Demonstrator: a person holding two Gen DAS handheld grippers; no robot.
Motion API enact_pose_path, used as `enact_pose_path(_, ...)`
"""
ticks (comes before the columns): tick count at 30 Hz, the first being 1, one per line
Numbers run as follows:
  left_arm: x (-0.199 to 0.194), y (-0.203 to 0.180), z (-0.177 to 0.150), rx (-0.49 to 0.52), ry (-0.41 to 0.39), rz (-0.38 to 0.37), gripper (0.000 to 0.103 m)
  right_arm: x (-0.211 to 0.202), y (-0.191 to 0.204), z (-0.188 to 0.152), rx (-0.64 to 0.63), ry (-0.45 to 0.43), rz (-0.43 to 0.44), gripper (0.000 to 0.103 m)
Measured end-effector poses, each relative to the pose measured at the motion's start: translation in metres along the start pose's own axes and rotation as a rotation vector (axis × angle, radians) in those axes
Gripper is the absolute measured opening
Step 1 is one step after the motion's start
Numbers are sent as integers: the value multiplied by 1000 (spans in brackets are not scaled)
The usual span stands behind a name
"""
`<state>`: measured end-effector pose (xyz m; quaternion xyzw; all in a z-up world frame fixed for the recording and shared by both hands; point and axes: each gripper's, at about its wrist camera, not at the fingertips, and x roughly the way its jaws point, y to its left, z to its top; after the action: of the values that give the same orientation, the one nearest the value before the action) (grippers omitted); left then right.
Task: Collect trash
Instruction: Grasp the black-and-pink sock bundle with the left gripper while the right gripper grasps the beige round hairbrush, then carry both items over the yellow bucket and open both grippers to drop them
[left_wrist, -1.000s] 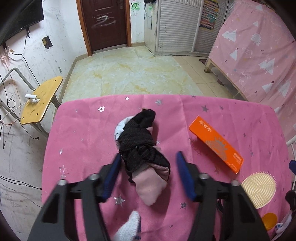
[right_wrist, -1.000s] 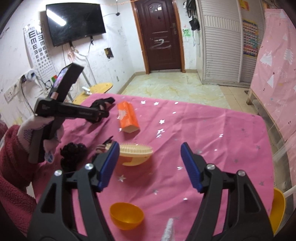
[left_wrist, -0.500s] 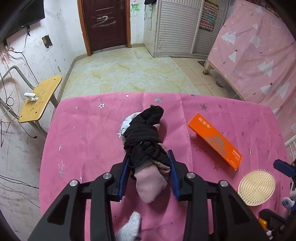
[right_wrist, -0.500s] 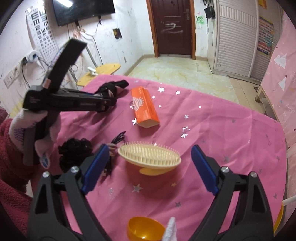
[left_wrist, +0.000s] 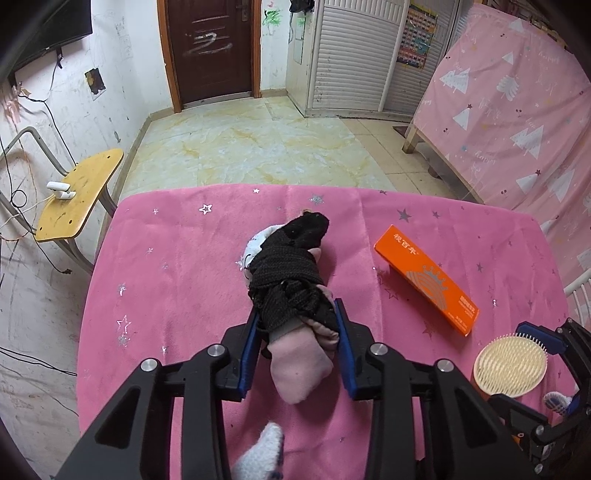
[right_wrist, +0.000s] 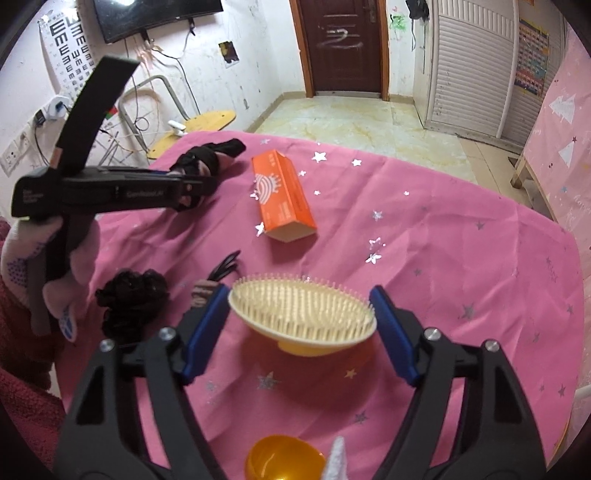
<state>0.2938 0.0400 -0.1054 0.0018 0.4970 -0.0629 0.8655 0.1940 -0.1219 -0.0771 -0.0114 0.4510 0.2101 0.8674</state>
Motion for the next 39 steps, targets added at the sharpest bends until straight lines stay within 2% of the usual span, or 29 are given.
enact_pose_path(9,-24,-2,-2,2,-47,2,29,-26,-4,0,26,-92,7,74)
enact_pose_path(19,-63,-35,-1,46,-111,-4,29,-62,-21,-5,68,-192,0,74)
enact_pose_path(31,-102,-122,0,172,-168,-45,29,-106,-80,-34,178,-298,-44,74)
enact_pose_path(39,-121,-197,-9,287,-191,-93,29,-151,-142,-72,301,-381,-132,74)
